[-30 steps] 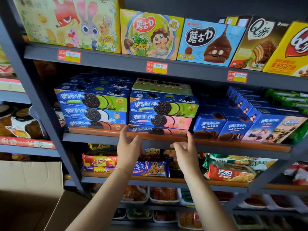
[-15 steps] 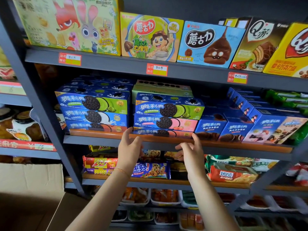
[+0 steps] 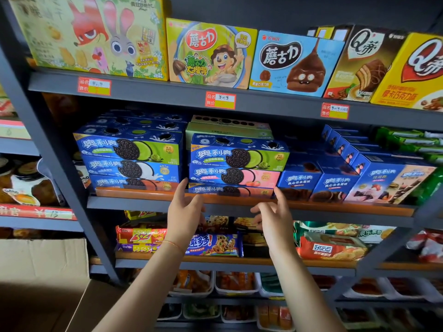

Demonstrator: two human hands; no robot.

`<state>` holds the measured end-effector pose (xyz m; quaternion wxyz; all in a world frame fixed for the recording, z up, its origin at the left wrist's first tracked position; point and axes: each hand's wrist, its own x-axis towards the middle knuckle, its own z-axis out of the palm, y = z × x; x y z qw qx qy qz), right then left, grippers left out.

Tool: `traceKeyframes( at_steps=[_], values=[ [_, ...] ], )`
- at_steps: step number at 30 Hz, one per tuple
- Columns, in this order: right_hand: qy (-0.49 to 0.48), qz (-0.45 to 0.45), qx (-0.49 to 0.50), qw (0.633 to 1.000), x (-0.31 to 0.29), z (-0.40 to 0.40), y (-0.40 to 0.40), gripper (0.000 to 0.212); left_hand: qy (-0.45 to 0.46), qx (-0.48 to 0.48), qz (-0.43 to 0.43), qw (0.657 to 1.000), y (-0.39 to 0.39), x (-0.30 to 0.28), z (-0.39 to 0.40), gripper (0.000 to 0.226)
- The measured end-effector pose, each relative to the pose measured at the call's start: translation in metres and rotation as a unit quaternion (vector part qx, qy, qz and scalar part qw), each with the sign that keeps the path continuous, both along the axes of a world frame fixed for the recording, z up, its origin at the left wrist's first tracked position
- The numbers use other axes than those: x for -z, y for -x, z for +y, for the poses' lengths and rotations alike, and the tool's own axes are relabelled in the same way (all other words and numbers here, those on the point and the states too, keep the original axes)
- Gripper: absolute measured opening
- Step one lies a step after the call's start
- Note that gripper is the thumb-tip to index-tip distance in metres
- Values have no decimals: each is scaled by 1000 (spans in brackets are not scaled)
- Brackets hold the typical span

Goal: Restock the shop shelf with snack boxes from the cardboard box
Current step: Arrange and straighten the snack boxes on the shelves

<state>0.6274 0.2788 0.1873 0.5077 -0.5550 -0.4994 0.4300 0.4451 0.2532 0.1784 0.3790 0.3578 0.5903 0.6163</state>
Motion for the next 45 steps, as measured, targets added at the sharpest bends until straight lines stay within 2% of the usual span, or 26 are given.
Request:
traceKeyframes(
  at_steps=[7, 20, 27, 31, 37, 45],
  values=[
    [-2, 2, 16, 1000, -1, 3, -6, 56, -3, -6, -5, 1000, 1, -2, 2, 56],
    [-7, -21, 10, 1000, -2, 4, -12, 50, -16, -2, -19, 1000, 2, -1, -1, 55],
    [-13, -38, 0, 999, -2, 4, -10, 56, -6, 1, -20, 1000, 4, 1, -1, 58],
    [-12, -26, -2, 1000, -3, 3, -9, 58, 5, 1, 11, 1000, 5, 3, -1, 59],
    [-7, -21, 1, 1000, -4, 5, -11, 56, 12, -10, 103, 995, 6, 1, -5, 59],
    [-7, -3, 2, 1000, -4, 5, -10, 57, 20, -1, 105, 994, 6, -2, -7, 61]
  ],
)
